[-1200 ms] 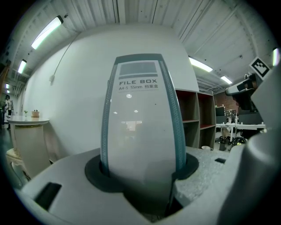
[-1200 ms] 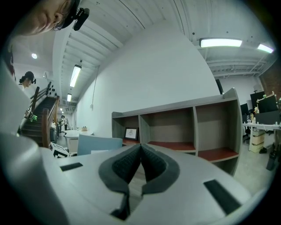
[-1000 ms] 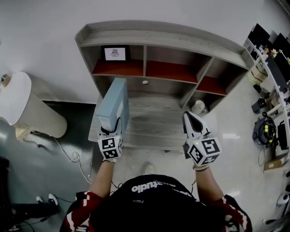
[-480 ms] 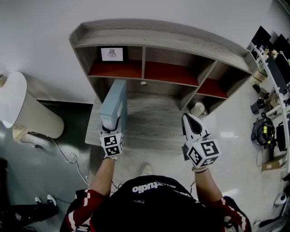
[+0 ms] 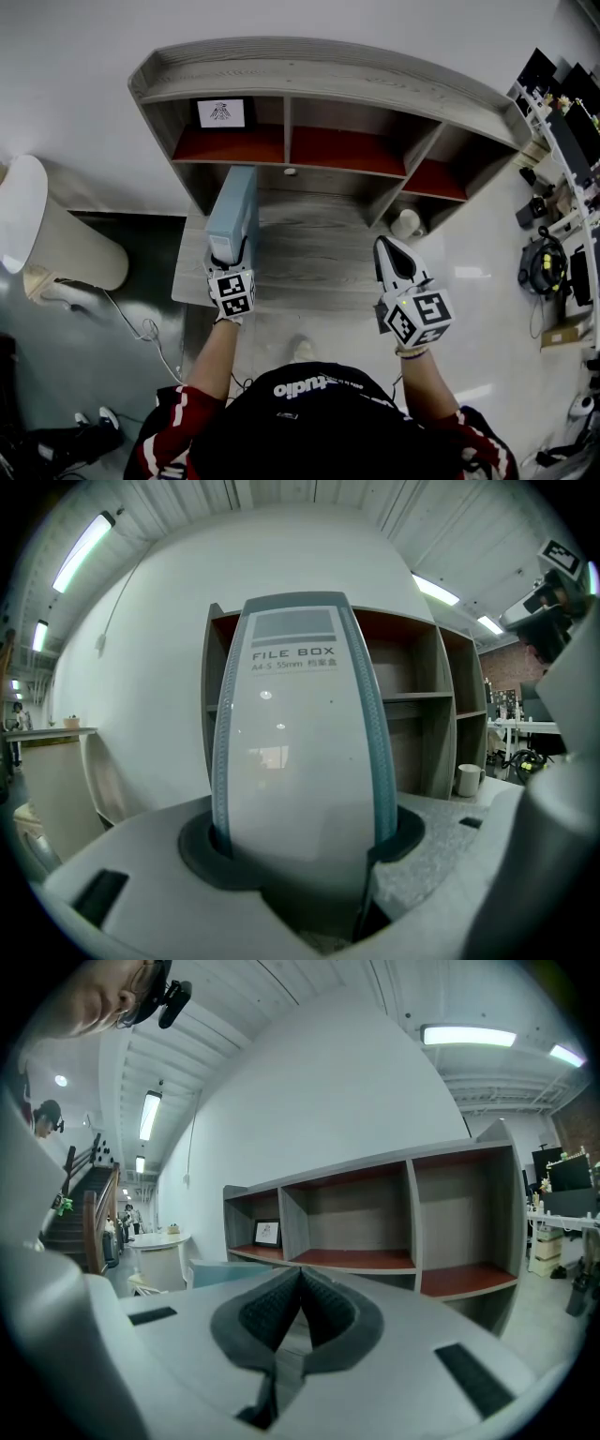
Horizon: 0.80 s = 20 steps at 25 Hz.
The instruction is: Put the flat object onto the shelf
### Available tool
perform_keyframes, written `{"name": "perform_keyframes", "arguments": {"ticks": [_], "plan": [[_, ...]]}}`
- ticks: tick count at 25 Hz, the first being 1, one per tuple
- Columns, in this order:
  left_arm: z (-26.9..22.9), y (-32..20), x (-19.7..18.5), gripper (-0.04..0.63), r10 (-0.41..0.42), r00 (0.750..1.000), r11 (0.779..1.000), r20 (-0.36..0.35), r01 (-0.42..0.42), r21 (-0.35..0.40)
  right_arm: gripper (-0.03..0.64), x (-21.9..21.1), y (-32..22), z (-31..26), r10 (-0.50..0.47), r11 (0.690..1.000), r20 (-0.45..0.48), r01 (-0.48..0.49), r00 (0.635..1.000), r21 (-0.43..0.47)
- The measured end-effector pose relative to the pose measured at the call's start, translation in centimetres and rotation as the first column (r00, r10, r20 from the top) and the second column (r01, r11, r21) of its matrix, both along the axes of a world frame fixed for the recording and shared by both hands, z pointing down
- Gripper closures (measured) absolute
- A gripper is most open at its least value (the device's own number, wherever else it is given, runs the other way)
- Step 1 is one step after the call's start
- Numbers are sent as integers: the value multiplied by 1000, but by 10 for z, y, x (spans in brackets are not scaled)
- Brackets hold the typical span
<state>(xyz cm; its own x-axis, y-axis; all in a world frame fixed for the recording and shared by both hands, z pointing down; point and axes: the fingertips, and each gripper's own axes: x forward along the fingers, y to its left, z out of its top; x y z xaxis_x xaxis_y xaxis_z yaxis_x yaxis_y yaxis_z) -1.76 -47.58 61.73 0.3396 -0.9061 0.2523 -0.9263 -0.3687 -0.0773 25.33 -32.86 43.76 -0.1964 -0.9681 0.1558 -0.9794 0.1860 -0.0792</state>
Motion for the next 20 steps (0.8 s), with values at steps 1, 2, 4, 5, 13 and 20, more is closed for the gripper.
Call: {"name": "perform_keyframes", "arguments": {"ticks": [1, 2, 4, 5, 13, 20], "plan": [[1, -3, 1, 325, -1, 1000, 1000, 3, 1, 6, 624, 0, 0, 1, -1, 1000, 1, 1, 1000, -1], [1, -6, 3, 325, -2, 1000, 1000, 6, 2, 12, 623, 1, -1, 1, -1, 1000, 2, 1, 1000, -2], [2, -11, 5, 325, -3, 1000, 1000, 14, 3, 14, 624, 1, -2, 3, -3, 1000, 4, 3, 1000, -5], [2, -14, 6, 325, -3, 1000, 1000, 18, 3, 11, 624, 1, -3, 4, -4, 1000, 6, 4, 1000, -7], [12, -30, 10, 324, -4, 1000, 1000, 30, 5, -24, 624, 3, -10, 9, -12, 1000, 19, 12, 1000, -9], [16, -49, 21, 322, -20, 999, 999, 38, 22, -45, 624, 7, -15, 14, -15, 1000, 23, 15, 1000, -27]]}}
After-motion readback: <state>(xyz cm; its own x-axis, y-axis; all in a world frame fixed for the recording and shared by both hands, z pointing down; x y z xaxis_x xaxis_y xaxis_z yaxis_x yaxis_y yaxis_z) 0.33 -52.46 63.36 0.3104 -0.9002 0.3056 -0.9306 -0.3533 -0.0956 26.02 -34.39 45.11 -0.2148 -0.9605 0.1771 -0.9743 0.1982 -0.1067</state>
